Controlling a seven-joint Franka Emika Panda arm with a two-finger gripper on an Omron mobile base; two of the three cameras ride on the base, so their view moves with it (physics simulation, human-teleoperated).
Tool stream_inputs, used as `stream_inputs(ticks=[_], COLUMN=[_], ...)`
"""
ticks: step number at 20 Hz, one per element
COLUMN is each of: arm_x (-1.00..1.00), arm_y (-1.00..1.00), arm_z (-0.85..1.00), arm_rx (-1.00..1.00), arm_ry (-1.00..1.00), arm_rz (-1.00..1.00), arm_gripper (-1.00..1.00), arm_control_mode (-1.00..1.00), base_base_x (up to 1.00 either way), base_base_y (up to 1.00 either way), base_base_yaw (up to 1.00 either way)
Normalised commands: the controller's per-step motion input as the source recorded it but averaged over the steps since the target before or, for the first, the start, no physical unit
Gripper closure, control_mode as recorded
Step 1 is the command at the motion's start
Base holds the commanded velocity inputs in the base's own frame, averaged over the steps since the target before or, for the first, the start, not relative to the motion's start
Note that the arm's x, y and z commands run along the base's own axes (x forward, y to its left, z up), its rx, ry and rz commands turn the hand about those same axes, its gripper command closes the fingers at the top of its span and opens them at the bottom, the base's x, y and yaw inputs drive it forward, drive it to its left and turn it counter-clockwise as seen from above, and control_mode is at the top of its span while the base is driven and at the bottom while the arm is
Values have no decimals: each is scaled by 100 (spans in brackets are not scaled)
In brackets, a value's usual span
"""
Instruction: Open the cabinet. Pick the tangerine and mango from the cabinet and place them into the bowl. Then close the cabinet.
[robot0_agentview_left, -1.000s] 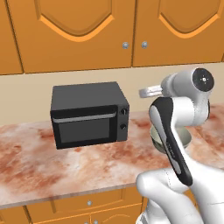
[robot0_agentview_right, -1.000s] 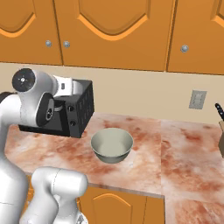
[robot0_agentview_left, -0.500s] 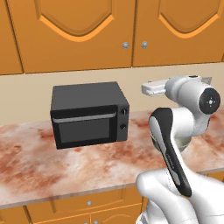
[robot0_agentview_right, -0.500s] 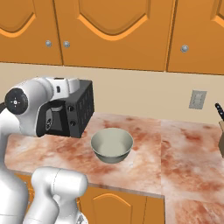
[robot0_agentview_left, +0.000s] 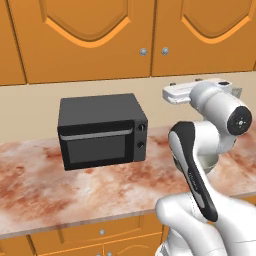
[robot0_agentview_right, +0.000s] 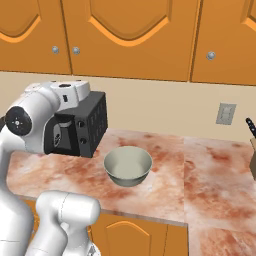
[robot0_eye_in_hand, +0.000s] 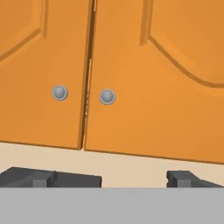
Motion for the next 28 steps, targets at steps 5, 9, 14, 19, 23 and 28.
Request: stream_inputs(ticks=[5, 9, 14, 19, 23, 28], arm_x=[-1, 0, 0, 11, 31, 39], arm_y=[0, 0, 0, 1, 12, 16], arm_z=[14, 41, 34, 19, 11, 0], arm_rx=[0, 0, 0, 0, 0, 0], arm_ry=[-12, -12, -5, 0, 0, 0], arm_rz=[0, 0, 0, 0, 2, 3], arm_gripper=[-100, -100, -100, -100, -100, -100], arm_control_mode=[-100, -100, -100, -100, -100, -100], base_base_x=[0, 0, 0, 0, 0, 0], base_base_y=[0, 0, 0, 0, 0, 0], base_base_yaw=[0, 0, 0, 0, 0, 0])
